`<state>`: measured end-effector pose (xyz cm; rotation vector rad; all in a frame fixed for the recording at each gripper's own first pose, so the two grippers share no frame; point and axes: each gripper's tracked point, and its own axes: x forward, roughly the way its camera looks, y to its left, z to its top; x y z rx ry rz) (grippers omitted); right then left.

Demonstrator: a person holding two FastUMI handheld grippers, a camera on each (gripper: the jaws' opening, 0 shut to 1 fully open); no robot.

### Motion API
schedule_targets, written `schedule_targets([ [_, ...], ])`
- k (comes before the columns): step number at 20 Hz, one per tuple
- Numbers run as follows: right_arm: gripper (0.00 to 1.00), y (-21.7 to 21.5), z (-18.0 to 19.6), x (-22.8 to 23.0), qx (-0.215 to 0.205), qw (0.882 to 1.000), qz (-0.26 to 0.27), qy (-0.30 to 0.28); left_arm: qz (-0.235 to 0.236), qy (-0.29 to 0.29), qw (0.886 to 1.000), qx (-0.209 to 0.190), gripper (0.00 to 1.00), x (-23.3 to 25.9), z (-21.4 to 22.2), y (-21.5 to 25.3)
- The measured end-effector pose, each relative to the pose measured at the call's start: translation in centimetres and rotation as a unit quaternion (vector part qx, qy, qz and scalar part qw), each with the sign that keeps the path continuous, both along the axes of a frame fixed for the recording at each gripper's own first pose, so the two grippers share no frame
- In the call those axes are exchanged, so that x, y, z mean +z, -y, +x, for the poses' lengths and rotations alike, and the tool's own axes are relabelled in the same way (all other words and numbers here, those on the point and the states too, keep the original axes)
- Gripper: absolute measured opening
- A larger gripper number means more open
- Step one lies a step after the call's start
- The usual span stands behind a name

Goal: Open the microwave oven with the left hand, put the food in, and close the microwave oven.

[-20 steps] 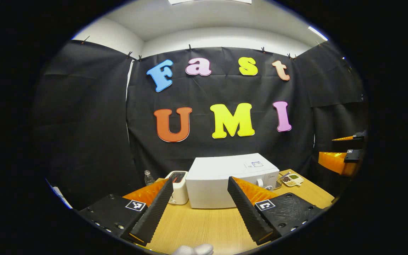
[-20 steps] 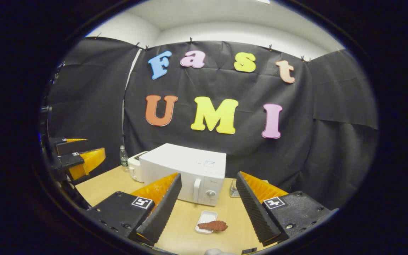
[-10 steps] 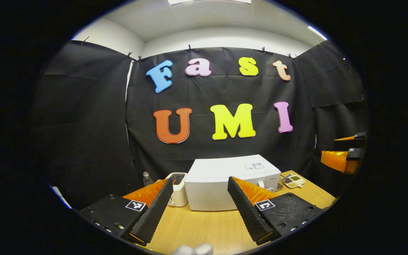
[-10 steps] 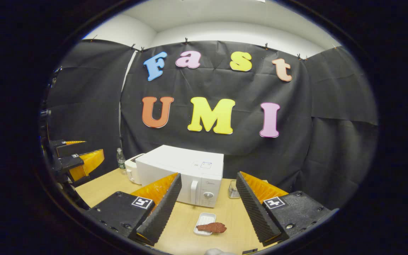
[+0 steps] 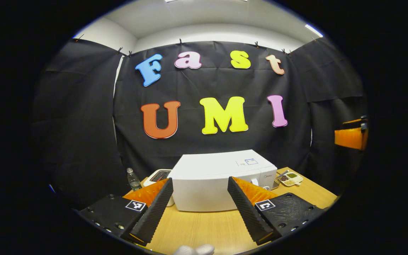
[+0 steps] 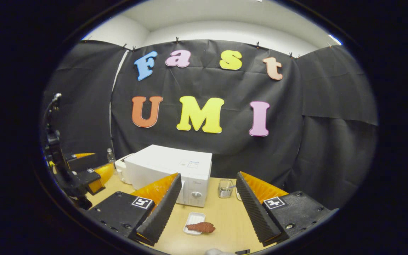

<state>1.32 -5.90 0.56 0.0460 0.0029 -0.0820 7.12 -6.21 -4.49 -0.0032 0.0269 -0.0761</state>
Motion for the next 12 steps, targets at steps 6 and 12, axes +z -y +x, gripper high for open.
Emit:
schedule_targets([
  [6, 0.98, 3.6, -0.5, 0.9, -0.034, 0.999, -0.004, -0.007, -0.018, -0.003, 0.999, -0.05, 0.96, -4.1, 4.3, 7.4],
  [12, 0.98, 7.1, -1.9, -0.6, -0.08, 0.996, -0.012, -0.039, -0.012, -0.031, 0.997, -0.071, 0.96, -10.9, 10.5, 13.9],
])
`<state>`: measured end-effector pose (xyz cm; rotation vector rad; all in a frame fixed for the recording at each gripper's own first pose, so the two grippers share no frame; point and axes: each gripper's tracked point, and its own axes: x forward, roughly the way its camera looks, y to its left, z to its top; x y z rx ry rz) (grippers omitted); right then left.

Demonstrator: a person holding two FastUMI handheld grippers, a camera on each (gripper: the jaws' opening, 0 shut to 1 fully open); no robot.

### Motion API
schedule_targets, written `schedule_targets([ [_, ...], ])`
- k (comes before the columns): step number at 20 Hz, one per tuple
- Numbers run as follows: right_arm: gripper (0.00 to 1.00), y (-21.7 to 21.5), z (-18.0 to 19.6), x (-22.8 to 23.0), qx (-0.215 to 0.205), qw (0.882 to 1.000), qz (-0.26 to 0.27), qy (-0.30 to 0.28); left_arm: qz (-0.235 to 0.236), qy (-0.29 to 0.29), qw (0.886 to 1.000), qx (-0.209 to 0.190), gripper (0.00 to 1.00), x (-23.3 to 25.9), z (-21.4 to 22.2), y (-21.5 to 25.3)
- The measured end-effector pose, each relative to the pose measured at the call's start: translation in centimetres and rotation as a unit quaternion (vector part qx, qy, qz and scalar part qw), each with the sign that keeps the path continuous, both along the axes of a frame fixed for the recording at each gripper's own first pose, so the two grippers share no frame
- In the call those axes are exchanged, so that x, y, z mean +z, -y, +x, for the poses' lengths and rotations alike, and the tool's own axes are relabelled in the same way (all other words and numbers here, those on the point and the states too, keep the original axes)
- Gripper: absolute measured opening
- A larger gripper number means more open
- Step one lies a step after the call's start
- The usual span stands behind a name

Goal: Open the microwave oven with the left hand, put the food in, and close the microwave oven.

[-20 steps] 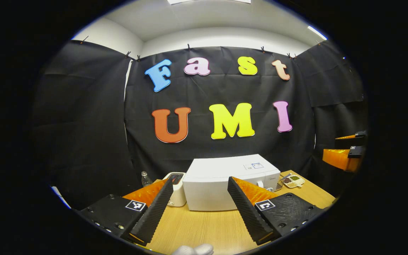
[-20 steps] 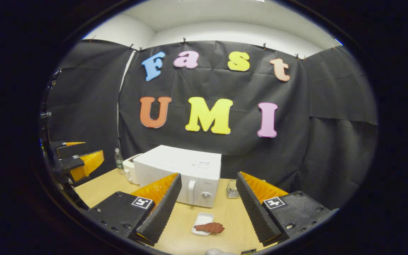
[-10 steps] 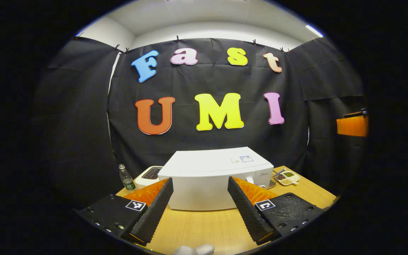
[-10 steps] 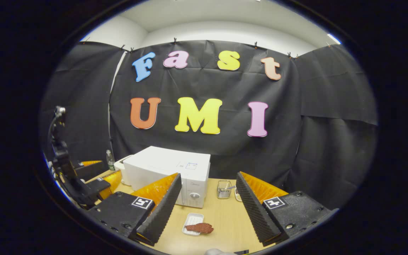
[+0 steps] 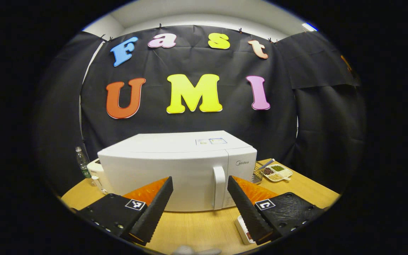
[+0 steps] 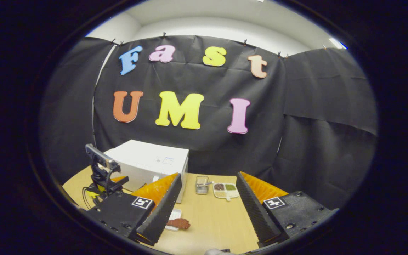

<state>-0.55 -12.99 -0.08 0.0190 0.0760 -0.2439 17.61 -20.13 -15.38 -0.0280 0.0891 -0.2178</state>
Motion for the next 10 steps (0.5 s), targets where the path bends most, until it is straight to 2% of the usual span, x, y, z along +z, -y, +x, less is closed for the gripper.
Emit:
schedule_targets([
  [5, 0.99, 2.2, -1.3, -2.0, -0.039, 0.999, 0.011, -0.021, 0.0, -0.011, 1.0, -0.003, 0.96, -2.9, 4.3, 3.3],
  [10, 0.98, 3.7, -2.5, -3.8, -0.055, 0.998, 0.007, -0.04, 0.01, -0.009, 1.0, 0.017, 0.83, -3.7, 5.8, 3.5],
])
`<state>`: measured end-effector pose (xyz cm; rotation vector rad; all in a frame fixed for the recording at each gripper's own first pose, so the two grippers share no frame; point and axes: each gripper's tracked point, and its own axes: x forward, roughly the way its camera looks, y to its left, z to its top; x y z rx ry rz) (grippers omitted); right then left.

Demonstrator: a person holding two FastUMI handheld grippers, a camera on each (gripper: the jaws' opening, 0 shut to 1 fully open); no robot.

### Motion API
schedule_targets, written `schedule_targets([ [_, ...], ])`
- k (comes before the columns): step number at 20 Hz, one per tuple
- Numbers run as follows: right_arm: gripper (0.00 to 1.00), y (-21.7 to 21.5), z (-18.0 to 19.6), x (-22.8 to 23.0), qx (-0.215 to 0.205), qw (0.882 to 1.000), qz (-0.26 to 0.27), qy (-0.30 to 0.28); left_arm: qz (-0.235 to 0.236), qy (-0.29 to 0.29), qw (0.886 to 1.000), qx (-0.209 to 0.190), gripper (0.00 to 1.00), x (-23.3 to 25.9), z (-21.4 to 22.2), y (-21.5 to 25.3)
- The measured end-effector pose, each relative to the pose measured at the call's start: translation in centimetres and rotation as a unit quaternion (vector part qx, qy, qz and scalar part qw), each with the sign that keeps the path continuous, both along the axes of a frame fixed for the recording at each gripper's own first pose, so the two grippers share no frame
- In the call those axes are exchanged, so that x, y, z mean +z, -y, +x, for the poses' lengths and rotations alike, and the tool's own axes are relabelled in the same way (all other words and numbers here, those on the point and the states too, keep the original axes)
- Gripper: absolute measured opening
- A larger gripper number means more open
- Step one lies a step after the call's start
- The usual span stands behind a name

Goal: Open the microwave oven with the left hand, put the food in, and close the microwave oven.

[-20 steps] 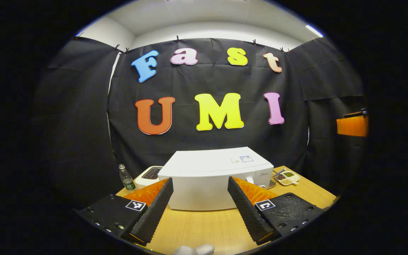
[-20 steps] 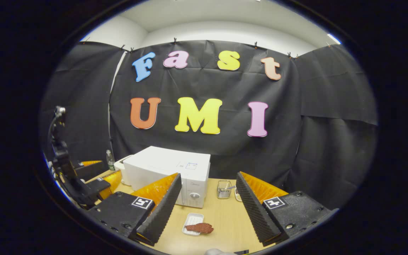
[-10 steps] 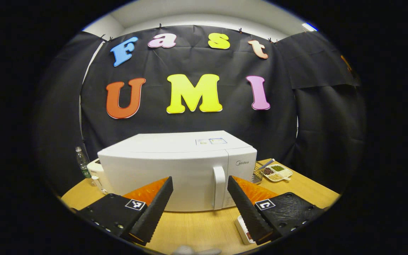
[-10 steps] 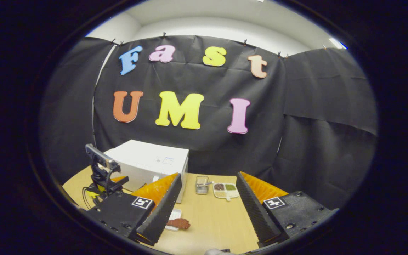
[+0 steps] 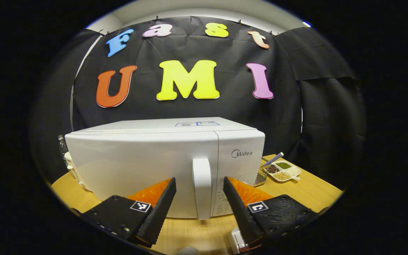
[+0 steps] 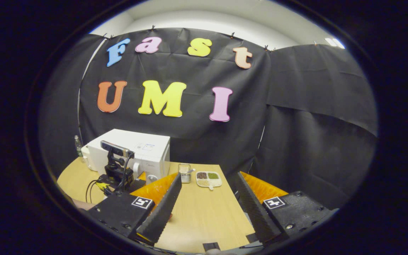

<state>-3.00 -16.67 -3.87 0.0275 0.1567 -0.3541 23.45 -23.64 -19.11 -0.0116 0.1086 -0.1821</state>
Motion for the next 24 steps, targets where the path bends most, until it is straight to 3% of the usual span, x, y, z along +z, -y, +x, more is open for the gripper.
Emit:
schedule_targets([
  [1, 0.99, 0.1, 0.0, -0.1, 0.0, 1.0, 0.002, -0.002, 0.003, -0.005, 1.0, -0.002, 0.7, -0.3, 0.2, 0.2],
  [2, 0.99, 0.3, 0.0, -0.3, -0.001, 1.0, 0.005, -0.004, 0.005, -0.007, 1.0, 0.003, 0.65, -0.7, 0.3, 0.1],
  [3, 0.99, 0.4, 0.0, -0.5, 0.001, 1.0, 0.006, -0.008, 0.002, -0.012, 1.0, -0.003, 0.47, -0.9, 0.5, 0.4],
  [4, 0.99, 0.4, 0.0, -0.9, 0.003, 1.0, 0.001, -0.011, -0.001, -0.012, 1.0, -0.001, 0.48, -0.9, 0.5, 0.5],
  [5, 0.99, 0.5, -0.1, -1.0, 0.004, 1.0, -0.004, -0.013, -0.004, -0.012, 1.0, -0.008, 0.42, -1.3, 1.1, 1.1],
  [6, 0.99, 0.5, 0.0, -1.0, 0.007, 1.0, -0.006, -0.013, 0.0, -0.009, 1.0, -0.002, 0.25, -1.0, 0.8, 1.0],
  [7, 0.99, 0.3, 0.0, -1.2, 0.01, 1.0, -0.006, -0.014, 0.003, -0.007, 1.0, 0.002, 0.27, -0.8, 0.6, 0.9],
  [11, 0.99, 0.3, 0.2, -1.0, 0.02, 1.0, -0.012, -0.017, -0.012, -0.013, 1.0, 0.005, 0.16, -1.0, 0.5, 0.9],
  [14, 0.99, 0.4, 0.4, -0.8, 0.027, 0.999, -0.011, -0.017, -0.007, -0.013, 1.0, 0.002, 0.16, -1.0, 0.5, 0.8],
  [15, 0.99, 0.3, 0.6, -0.9, 0.03, 0.999, -0.009, -0.016, -0.003, -0.014, 1.0, 0.004, 0.12, -1.0, 0.5, 0.8],
  [24, 0.99, -0.9, 1.4, -0.7, 0.07, 0.997, -0.011, -0.013, -0.007, -0.036, 0.999, -0.008, 0.12, -1.7, -0.9, 0.6],
])
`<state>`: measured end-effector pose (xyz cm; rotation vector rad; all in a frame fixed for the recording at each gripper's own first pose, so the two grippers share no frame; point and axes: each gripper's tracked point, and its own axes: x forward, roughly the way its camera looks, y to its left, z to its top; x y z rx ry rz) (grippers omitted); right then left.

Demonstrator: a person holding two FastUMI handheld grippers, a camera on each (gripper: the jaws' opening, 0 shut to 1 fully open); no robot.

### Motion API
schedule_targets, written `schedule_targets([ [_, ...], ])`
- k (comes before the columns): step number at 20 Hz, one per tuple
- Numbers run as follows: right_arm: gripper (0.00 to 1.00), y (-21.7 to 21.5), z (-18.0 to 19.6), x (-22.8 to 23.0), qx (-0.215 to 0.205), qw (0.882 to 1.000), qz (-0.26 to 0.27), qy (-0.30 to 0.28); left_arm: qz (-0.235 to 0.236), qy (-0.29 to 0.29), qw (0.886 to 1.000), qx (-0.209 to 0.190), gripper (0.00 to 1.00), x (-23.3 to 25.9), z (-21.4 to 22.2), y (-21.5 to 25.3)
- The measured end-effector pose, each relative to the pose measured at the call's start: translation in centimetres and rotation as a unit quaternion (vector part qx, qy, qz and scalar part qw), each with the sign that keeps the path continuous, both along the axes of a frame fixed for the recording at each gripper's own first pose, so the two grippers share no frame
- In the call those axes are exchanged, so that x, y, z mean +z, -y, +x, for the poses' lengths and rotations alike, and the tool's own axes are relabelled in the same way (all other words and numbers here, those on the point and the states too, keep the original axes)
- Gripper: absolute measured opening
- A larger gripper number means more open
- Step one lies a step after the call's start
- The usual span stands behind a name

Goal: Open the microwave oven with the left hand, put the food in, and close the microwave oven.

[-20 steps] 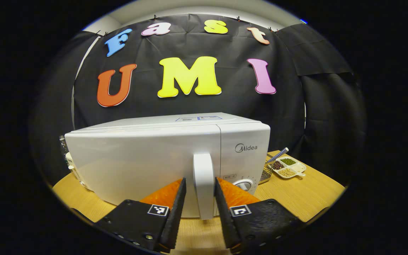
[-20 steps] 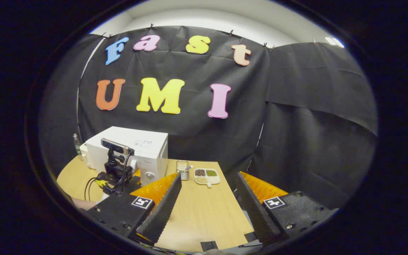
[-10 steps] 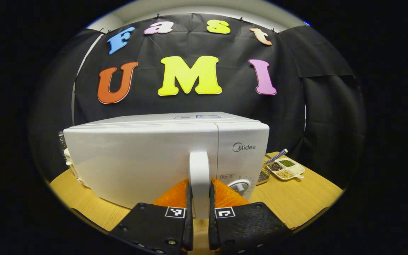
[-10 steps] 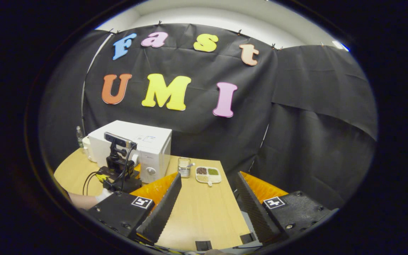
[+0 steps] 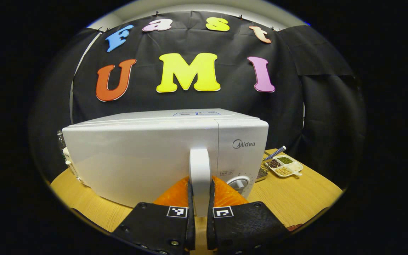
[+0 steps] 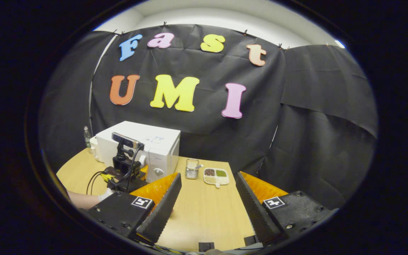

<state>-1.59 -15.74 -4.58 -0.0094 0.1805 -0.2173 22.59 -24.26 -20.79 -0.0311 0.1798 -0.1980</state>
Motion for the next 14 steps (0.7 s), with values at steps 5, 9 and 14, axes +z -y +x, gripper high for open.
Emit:
schedule_targets([
  [5, 0.99, -1.0, 0.6, 0.0, 0.023, 1.0, 0.007, 0.005, 0.016, 0.012, 1.0, -0.008, 0.12, -0.4, -5.0, -1.9],
  [9, 0.99, -2.8, 0.9, -0.5, 0.046, 0.999, 0.017, 0.003, 0.021, -0.003, 1.0, -0.011, 0.18, -0.5, -8.3, -3.7],
  [14, 0.99, -4.1, 0.8, -1.0, 0.062, 0.998, 0.016, 0.001, 0.056, 0.008, 0.998, 0.007, 0.53, -0.4, -9.2, -6.5],
])
